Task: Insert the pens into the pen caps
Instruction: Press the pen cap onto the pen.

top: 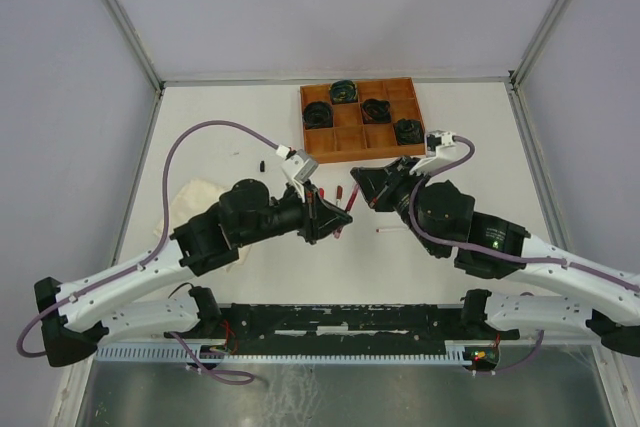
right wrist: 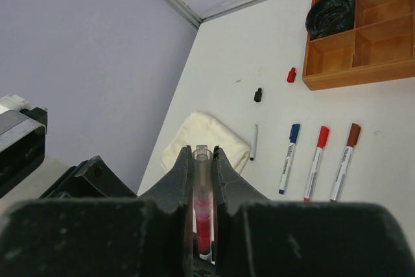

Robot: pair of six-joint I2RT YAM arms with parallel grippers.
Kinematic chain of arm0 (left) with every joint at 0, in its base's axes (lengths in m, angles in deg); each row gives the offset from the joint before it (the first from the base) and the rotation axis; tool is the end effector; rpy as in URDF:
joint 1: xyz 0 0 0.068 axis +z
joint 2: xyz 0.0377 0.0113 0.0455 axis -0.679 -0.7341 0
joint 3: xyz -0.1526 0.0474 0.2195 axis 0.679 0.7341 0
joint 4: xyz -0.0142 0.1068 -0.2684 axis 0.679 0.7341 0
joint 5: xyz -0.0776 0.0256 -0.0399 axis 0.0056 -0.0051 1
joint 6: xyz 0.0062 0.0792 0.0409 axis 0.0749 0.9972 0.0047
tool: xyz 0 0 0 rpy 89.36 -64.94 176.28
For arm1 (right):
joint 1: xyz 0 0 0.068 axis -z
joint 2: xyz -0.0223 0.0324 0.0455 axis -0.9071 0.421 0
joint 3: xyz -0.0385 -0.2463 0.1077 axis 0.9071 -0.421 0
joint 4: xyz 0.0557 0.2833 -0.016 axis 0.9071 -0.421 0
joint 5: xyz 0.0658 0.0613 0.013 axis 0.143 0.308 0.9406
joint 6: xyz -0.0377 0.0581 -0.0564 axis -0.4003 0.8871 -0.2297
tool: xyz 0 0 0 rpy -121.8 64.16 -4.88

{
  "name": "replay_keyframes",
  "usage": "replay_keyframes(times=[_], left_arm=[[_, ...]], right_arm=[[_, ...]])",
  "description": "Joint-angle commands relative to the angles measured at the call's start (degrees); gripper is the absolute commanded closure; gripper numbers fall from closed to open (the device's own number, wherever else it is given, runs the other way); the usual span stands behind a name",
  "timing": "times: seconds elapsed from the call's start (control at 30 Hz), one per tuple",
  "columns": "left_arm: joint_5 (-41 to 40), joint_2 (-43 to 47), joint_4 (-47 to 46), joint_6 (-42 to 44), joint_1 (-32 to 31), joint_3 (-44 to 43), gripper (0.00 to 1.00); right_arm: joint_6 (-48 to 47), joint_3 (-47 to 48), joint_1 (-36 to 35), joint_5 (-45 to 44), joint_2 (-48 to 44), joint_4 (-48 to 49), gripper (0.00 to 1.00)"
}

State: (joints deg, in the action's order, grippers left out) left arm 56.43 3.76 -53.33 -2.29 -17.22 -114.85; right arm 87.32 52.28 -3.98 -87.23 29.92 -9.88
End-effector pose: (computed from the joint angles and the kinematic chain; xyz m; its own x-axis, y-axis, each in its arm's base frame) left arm 0.1385 -0.2535 0.3561 -0.4859 -0.0843 -0.8699 0.7670 0.4360 -0.4707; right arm 0.1423 0.2298 0.4009 -0.4060 0.5879 -0.6996 -0.2801 0.6487 0.7076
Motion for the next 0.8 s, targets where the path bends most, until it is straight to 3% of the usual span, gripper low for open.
replay_keyframes(times=[0.0, 0.27, 0.53, 0.77], left_arm=[[-6.05, -0.69, -9.39, 3.6, 0.78, -6.94, 0.97], [-10.69, -2.99, -11.88, 5.58, 0.35, -12.47, 0.97], [-12.01, -5.14, -13.66, 5.81, 0.27, -14.48, 0.97], [-11.0, -5.98, -12.16, 6.73, 0.26, -14.93, 0.97]], right_arm=[[-0.46, -1.29, -1.17, 10.5, -0.07, -6.8, 1.0], [3.98, -6.1, -1.55, 16.71, -2.12, -11.04, 1.0], [10.83, -14.42, -6.18, 16.8, -3.22, -8.04, 1.0], [12.29, -15.69, -9.65, 13.46, -2.32, -7.3, 1.0]])
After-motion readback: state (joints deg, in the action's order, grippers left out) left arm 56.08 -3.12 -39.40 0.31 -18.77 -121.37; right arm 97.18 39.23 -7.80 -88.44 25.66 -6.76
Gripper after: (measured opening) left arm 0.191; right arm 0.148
